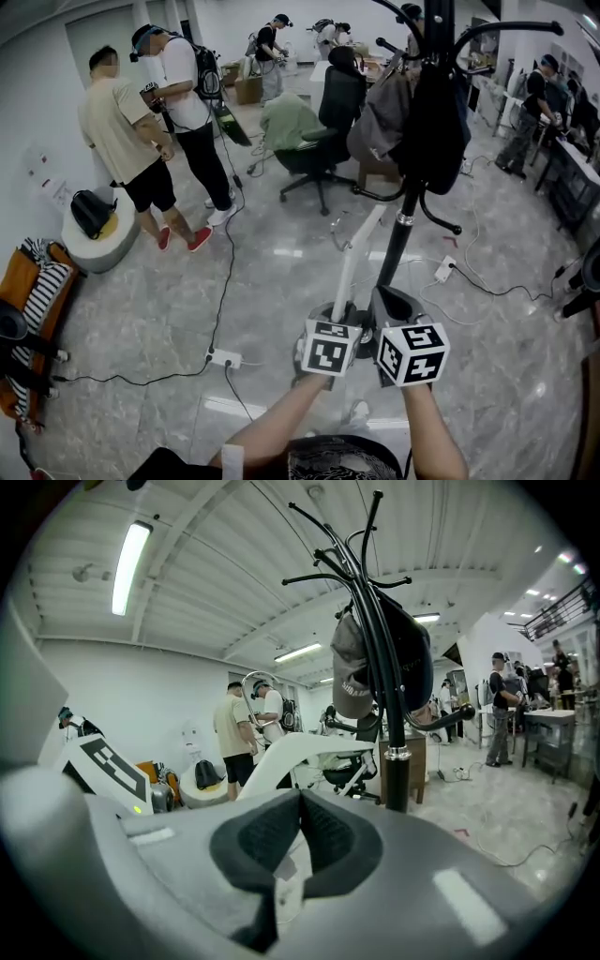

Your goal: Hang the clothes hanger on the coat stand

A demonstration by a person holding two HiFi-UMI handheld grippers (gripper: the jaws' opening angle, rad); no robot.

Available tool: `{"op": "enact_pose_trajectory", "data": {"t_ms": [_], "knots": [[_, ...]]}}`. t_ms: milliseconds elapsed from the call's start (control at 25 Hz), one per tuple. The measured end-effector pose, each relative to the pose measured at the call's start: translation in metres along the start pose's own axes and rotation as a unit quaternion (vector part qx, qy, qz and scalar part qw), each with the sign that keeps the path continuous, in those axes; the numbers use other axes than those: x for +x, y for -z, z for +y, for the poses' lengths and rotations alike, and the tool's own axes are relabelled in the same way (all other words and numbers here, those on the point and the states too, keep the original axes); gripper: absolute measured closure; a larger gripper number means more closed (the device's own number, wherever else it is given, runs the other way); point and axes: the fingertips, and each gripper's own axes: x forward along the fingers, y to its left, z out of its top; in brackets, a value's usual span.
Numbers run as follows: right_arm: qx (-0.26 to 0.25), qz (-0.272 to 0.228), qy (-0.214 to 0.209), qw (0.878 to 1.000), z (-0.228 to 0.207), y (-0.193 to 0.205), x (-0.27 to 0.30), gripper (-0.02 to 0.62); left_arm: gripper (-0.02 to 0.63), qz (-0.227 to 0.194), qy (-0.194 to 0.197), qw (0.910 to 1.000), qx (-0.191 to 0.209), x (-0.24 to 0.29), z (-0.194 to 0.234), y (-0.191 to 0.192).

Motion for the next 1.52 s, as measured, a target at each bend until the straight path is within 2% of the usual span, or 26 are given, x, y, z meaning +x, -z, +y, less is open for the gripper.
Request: {"op": "enact_pose_trajectory", "data": {"t_ms": [680, 1520], "knots": [[0.0, 0.017, -0.013, 1.0, -0.05, 0.002, 0.04, 0.595, 0.568, 0.007, -0.012, 0.9999, -0.003, 0.06, -0.001, -0.02], [-0.011, 0.019, -0.03, 0.999, -0.092, -0.009, 0.066, 0.595, 0.568, 0.005, -0.028, 0.9996, -0.005, 0.107, -0.005, -0.042]]}}
